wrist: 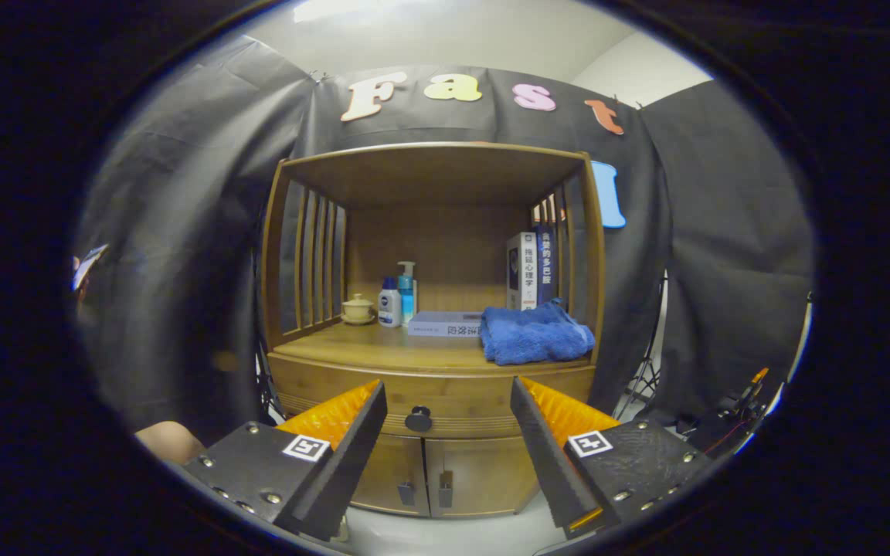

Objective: Pull open the drawer, take out the items inside it, and place them on the countertop above the cabinet.

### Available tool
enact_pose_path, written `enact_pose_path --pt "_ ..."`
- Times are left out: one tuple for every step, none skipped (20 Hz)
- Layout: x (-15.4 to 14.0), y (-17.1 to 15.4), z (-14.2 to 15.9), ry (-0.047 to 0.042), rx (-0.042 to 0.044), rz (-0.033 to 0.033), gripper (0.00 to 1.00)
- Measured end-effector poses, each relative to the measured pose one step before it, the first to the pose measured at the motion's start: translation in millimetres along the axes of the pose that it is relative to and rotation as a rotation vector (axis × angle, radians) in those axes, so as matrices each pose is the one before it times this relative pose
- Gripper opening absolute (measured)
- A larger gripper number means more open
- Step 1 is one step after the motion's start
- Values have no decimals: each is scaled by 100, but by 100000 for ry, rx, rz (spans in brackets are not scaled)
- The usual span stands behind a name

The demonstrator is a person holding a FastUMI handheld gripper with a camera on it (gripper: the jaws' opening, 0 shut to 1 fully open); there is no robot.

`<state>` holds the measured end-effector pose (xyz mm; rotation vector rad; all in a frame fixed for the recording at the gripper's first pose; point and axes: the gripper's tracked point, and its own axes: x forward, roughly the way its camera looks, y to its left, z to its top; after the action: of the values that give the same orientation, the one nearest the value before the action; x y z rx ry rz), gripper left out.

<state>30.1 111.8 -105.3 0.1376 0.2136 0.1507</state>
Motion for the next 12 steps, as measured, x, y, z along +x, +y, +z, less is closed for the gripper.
enact_pose_path --pt "341 512 -269 421 -304 859 96" --pt "368 347 -325 464 125 763 96" --pt "436 326 -332 479 409 643 96" --pt "477 147 -361 266 327 346 96" --pt "587 3 -241 146 -53 -180 96" --pt "764 -177 -430 224 -323 -598 96" --pt "863 -204 -510 392 -727 -1263 96" --pt "952 -378 -584 257 -1055 -1626 96" --pt "1233 -276 -707 1105 -1351 -1512 97" --pt "1120 -248 -958 2095 -1561 -1288 97" --pt "1349 -249 -1173 2604 -1910 -1017 97" --pt "1601 36 -1275 2993 -1835 -409 97"
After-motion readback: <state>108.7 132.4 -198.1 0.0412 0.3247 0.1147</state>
